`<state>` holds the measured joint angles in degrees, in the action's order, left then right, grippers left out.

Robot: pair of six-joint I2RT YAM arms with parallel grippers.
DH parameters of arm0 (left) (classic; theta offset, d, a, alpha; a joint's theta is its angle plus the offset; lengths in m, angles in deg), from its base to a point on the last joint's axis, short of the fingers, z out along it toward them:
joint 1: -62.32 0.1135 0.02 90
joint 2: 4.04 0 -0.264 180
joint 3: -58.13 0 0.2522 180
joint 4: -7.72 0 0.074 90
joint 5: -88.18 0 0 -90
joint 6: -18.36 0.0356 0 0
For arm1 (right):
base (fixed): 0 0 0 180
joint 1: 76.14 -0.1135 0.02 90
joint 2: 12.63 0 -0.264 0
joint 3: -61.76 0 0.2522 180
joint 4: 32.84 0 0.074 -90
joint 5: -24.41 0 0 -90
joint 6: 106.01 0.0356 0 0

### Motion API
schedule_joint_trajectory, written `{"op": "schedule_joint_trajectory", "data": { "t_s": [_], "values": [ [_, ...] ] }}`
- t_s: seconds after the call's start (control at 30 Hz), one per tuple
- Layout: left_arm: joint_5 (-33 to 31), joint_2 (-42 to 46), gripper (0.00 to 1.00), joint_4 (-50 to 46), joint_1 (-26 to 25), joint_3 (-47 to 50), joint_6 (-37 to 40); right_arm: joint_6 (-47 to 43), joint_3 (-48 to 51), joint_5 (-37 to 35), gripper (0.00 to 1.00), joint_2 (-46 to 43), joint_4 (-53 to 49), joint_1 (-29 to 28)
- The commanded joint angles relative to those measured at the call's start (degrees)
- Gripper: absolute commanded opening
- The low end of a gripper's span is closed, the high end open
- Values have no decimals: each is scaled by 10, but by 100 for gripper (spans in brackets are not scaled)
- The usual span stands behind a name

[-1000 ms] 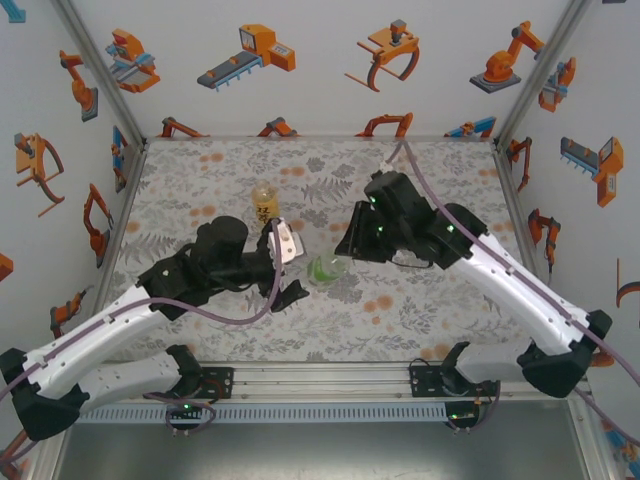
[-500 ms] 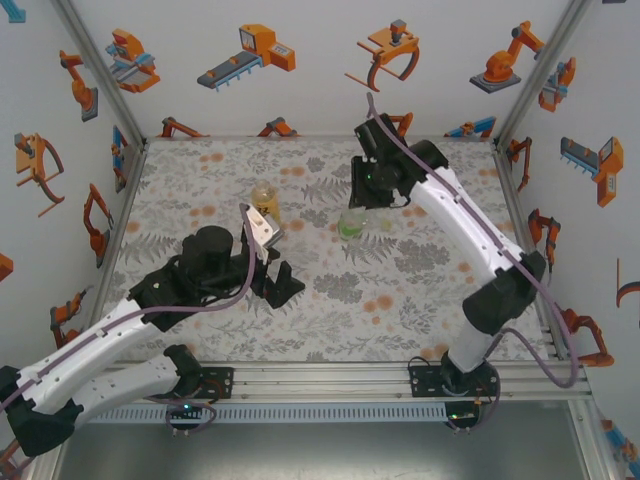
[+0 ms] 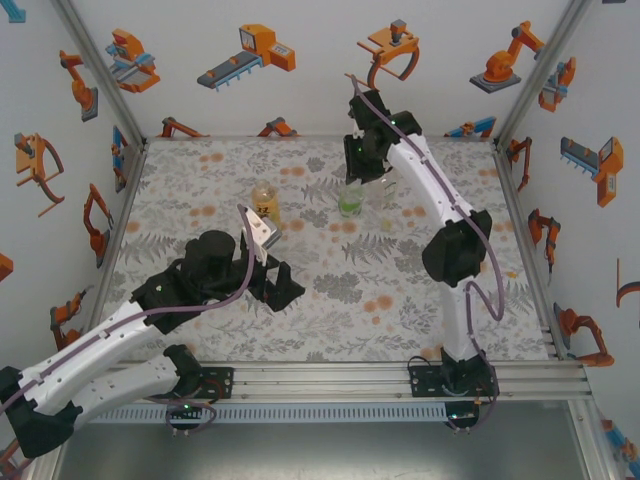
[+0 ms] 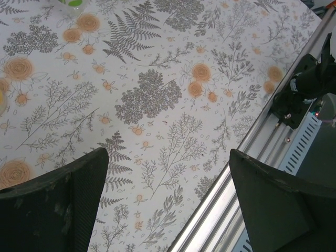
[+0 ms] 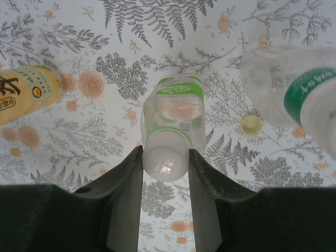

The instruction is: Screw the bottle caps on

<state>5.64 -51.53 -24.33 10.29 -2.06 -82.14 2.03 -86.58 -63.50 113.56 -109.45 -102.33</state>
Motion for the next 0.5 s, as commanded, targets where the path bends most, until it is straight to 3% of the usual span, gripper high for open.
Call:
{"op": "schedule_joint_trajectory", "data": {
  "t_s": [0.0,0.2,0.3,0.47],
  "values": [
    [-4,0,88,8,4,0,-8,-17,-37,18,0,16,-14,5],
    [-3,2,88,2,4,5,-7,-18,-41,22,0,37,-14,9],
    [-5,5,88,2,4,7,-4,-16,-38,24,18,41,-18,9],
    [-8,9,88,1,5,9,-1,-15,-40,27,31,47,-24,9]
  ]
}}
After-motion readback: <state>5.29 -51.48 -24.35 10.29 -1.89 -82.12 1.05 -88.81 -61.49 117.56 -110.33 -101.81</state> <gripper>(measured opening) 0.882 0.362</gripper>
